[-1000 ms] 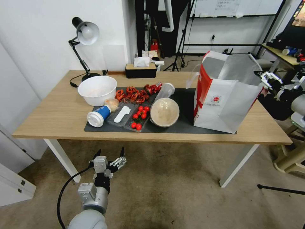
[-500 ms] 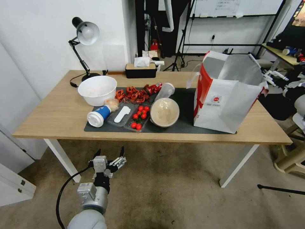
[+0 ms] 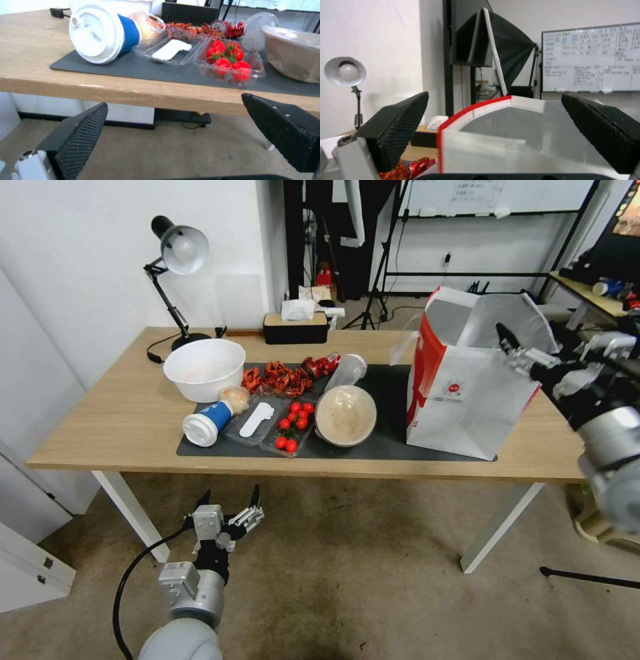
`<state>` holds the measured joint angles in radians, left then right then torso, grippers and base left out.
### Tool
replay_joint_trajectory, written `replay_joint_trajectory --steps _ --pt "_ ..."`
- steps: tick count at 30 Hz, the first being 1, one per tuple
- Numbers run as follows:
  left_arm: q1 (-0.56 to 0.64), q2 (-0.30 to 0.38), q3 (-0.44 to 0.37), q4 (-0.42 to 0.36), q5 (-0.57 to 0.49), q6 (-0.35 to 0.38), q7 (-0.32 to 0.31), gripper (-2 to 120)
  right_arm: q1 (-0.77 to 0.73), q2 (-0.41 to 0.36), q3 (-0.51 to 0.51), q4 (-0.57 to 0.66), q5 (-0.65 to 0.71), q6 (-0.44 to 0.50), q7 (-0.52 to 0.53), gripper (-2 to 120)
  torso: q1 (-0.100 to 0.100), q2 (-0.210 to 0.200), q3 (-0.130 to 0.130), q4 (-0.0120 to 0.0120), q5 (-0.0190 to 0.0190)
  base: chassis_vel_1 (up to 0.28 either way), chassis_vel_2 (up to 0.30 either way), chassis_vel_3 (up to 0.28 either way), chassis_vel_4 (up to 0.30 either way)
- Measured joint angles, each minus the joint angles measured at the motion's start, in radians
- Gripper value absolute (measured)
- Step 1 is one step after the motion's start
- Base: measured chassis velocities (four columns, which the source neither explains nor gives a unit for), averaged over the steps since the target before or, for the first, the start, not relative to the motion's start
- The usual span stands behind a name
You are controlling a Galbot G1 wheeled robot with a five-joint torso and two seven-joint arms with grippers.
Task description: Pick up the food delivery bag from the floor and place it on the table.
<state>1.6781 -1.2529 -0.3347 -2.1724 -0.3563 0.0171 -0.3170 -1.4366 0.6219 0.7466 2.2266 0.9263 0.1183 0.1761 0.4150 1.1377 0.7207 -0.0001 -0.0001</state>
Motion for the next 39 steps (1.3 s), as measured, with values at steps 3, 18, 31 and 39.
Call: replay_joint_trajectory --steps 3,18,31,39 --pt "-0.003 0.001 0.000 0.000 -0.001 0.000 0.002 100 -0.048 0.027 0.001 0.026 -0.074 0.021 0.008 100 0.000 0.000 0.000 0.0001 0.0000 0.000 0.000 0.000 0.000" --pt "-0.008 0.002 0.000 0.002 0.011 0.000 0.039 100 -0.393 0.371 -0.158 0.063 -0.544 0.148 0.116 100 0.000 0.000 0.000 0.0000 -0.0001 0.000 0.000 0.000 0.000" --pt "-0.004 0.003 0.004 0.016 0.017 -0.023 0.069 100 -0.432 0.546 -0.270 -0.038 -0.693 0.220 0.144 100 0.000 0.000 0.000 0.0001 0.0000 0.000 0.000 0.000 0.000" --pt "0.004 0.004 0.005 0.018 0.024 -0.033 0.079 100 -0.421 0.581 -0.302 -0.060 -0.712 0.238 0.134 100 0.000 0.000 0.000 0.0001 0.0001 0.000 0.000 0.000 0.000"
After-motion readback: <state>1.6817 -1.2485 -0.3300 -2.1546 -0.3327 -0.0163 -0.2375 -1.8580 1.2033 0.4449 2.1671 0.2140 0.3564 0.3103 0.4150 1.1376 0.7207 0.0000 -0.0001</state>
